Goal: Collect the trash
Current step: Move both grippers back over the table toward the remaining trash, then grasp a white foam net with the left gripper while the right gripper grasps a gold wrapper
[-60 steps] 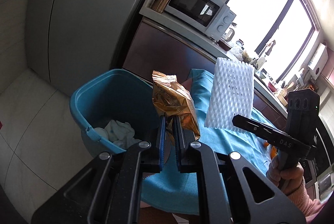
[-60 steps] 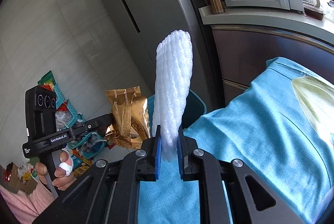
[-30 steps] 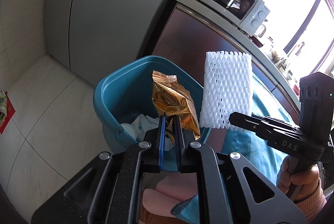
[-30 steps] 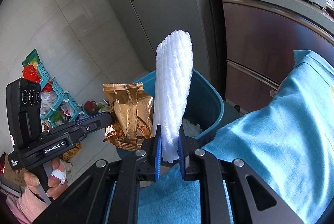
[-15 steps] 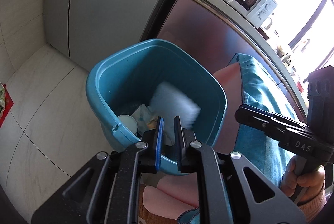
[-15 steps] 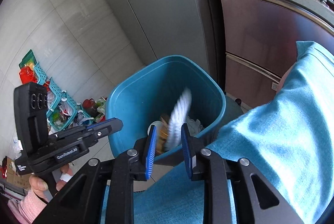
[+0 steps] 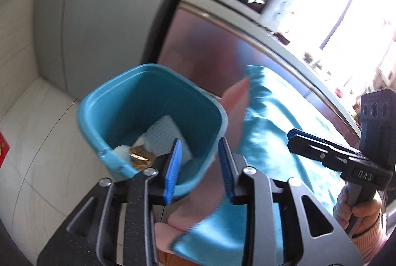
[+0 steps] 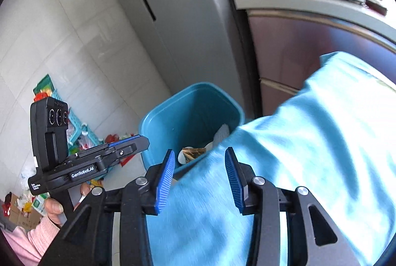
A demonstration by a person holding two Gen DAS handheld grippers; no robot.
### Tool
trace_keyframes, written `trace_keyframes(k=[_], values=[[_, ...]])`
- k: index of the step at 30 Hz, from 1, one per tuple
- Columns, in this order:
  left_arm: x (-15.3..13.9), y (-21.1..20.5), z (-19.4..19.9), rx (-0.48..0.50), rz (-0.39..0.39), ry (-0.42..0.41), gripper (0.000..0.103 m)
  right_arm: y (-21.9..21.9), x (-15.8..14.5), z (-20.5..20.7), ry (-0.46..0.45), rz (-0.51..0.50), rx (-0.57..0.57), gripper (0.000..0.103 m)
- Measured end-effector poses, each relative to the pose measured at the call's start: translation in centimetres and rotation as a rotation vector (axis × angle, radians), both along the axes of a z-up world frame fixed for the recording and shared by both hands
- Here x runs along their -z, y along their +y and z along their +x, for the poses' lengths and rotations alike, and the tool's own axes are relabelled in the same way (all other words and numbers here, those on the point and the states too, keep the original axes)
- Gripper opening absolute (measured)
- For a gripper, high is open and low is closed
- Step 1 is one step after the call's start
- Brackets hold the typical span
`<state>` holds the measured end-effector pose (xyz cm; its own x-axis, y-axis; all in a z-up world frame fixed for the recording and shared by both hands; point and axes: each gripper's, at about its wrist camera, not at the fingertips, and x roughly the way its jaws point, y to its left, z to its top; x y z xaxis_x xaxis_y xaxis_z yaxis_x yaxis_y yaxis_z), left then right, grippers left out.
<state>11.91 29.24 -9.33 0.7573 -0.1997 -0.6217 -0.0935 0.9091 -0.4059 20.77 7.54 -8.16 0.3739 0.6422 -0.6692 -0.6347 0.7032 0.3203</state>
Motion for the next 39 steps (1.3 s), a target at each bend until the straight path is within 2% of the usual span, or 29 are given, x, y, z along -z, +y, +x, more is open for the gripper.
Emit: trace_keyframes(k=[5,10,18,26,32,39], values=[[-1.7,-4.9,-0.1,0.119,0.037,-0.053,0.041,-5.1,-1.8,-2.0,-0.055,0.037,0.075,0.045],[-2.8,-10.6,0.2,0.256,0.057,-0.085,0.041,-10.9,-2.6,-4.0,-0.076,0.057,0.176,0.046],[-3.2,-19.9,1.7,0.443,0.080,-0.091,0.041,-20.8,-3.5,-7.2,-0.143,0.014,0.417,0.051],[-3.6,-29.4,3.8,0.604,0.134,-0.090,0.042,-29.4,-2.9,-7.2,-0.165,-0.049,0.643,0.059],[-3.6,-35.6,5.7,0.702,0.176,-0.089,0.047,-32.4,-1.7,-7.2,-0.148,-0.113,0.693,0.065],[-2.9,-40.2,8.1,0.733,0.234,-0.064,0.051,-32.4,-0.5,-6.8,-0.153,-0.197,0.672,0.065]])
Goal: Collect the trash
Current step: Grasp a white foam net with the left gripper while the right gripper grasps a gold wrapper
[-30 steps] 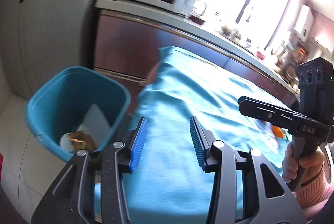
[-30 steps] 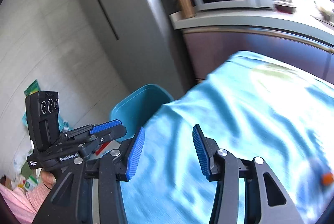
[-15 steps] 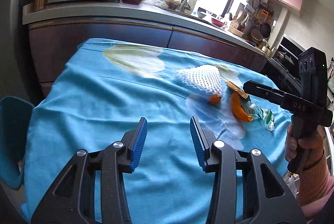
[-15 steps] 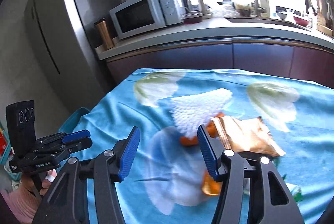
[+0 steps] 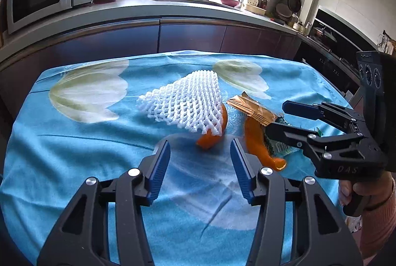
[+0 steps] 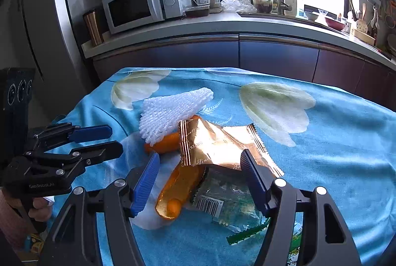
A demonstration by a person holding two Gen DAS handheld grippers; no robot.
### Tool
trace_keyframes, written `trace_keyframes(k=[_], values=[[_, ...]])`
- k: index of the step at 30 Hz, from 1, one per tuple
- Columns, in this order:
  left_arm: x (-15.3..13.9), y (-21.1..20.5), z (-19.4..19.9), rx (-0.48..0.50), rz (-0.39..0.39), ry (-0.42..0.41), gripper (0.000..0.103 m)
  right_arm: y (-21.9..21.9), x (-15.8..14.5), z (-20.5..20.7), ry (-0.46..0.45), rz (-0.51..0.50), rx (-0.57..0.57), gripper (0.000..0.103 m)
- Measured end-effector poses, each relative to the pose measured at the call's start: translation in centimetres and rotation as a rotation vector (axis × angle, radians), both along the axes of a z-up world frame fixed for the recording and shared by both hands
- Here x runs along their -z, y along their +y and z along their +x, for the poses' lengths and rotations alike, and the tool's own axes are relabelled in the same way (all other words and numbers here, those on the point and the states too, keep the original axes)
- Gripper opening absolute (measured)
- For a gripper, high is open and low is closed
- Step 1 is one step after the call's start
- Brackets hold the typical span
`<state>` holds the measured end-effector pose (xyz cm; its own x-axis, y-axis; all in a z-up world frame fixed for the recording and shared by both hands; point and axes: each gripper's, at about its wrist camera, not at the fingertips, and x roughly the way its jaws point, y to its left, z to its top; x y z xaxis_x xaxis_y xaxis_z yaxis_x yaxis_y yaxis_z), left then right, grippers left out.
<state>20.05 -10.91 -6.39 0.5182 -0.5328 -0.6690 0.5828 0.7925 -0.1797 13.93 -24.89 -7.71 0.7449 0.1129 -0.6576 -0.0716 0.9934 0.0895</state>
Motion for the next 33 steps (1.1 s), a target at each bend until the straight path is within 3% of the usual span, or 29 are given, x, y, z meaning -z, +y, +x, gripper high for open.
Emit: trace_keyframes(k=[12,16,23,26,33], values=[[1.2,-3.4,2.3,0.021,0.099,-0.018,0.050,-0.4,0.9,1.0,0.032,-0.035,-0.010,0.064],[1.5,-4.4,2.5,0.049,0.128,-0.014,0.040,-0.9,1.1,1.2,0.039,-0.009,-0.018,0.050],[1.6,-4.6,2.5,0.073,0.109,-0.003,0.012,-1.3,0.9,1.1,0.032,0.020,-0.036,0.029],[1.4,-4.2,2.5,0.065,0.090,-0.003,0.010,-1.4,0.7,1.0,0.020,0.025,-0.035,0.019],[0.9,-2.6,2.1,0.041,0.042,0.003,0.009,-2.3,-0.1,0.6,-0.013,0.047,-0.013,0.010]])
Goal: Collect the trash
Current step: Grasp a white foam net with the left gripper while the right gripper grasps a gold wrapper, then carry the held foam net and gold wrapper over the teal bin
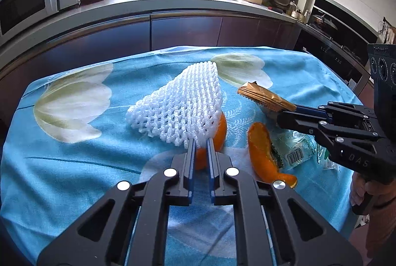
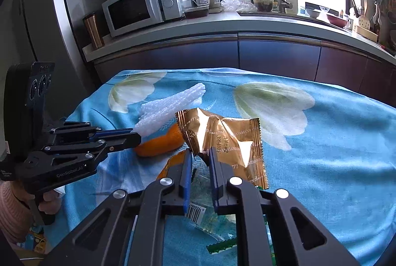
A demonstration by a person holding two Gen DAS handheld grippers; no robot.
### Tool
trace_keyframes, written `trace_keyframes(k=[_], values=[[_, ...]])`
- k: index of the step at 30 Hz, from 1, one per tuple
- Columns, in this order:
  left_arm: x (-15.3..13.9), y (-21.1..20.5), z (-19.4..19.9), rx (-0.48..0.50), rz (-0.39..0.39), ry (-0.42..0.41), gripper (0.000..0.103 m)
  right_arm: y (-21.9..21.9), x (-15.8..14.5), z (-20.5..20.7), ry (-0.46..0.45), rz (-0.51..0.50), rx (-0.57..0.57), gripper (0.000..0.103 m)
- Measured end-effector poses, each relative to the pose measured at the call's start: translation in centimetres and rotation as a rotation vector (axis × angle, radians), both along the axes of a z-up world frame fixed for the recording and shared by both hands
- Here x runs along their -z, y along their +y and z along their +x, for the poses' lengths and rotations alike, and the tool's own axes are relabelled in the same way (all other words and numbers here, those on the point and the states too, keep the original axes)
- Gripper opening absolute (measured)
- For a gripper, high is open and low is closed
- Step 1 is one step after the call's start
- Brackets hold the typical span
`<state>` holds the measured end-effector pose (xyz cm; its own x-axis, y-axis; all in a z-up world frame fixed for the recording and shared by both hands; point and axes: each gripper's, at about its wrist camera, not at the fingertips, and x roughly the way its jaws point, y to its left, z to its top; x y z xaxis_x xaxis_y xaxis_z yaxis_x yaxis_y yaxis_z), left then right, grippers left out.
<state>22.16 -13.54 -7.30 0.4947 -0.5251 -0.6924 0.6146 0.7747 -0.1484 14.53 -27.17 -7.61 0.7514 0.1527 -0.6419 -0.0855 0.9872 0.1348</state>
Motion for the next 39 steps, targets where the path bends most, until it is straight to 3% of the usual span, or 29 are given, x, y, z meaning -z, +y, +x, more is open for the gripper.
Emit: trace_keyframes(k=[10,24,39], values=[[-2.0,4.4,-1.5,-0.066,-0.080,-0.018,0.009,-0.8,-2.3,-1.1,-0.083,0.053,0.018,0.006],[-3.6,11.9,-4.4,-0.154,-0.171,-0.015,0.008,2.3,-4.4,-2.4,-0.153,0.126,-0.063,0.006],[-5.2,18.3,-8.0,-0.225,-0.227,-0.043,0.008,7.0,-4.4,-2.6,-0.149,0.193,-0.177,0.006]])
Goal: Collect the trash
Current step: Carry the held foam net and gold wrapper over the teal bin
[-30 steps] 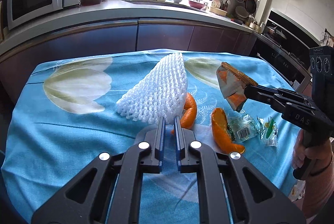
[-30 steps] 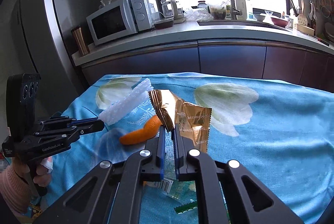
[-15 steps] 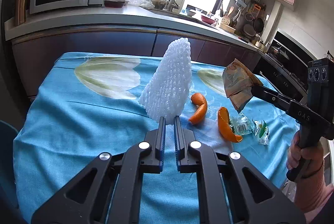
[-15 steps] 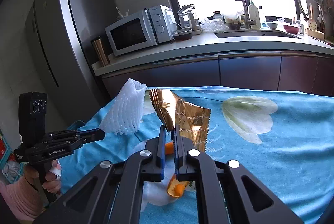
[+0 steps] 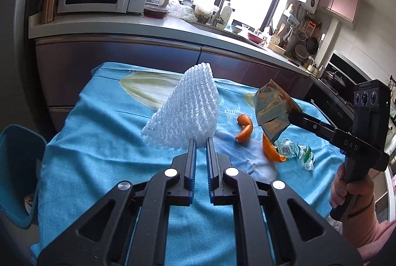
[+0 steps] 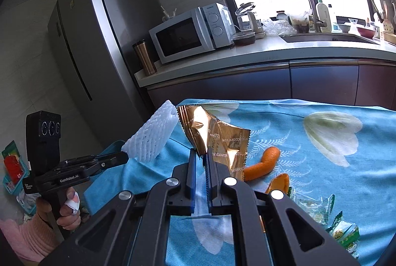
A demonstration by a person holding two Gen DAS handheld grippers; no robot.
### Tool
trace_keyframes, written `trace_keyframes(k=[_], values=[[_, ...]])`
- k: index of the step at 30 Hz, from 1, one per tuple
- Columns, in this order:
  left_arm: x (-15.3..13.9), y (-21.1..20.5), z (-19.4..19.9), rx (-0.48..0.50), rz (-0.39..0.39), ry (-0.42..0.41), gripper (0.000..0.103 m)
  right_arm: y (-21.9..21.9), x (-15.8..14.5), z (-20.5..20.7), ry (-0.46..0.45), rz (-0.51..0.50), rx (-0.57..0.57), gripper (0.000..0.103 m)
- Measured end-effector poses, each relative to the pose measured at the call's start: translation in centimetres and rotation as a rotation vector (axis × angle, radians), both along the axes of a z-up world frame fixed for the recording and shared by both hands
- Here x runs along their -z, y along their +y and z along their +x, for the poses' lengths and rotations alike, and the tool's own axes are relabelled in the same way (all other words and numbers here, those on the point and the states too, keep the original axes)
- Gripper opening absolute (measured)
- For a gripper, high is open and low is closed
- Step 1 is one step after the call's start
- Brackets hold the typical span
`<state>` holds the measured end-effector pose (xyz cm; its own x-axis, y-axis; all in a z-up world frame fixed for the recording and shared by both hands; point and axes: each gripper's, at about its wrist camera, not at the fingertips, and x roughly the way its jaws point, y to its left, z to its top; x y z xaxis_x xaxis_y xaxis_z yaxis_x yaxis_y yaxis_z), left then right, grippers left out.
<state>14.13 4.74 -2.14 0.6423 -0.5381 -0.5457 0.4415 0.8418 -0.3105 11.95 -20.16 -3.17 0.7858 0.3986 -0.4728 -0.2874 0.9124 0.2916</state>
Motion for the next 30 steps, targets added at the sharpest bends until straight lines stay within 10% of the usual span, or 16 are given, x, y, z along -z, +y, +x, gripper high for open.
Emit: trace_keyframes(k=[30], values=[[-0.8,8.9,-4.5,-0.178,-0.017,-0.010,0.008,9.0,0.0,1.2,0.019,0.034,-0.210,0.006]])
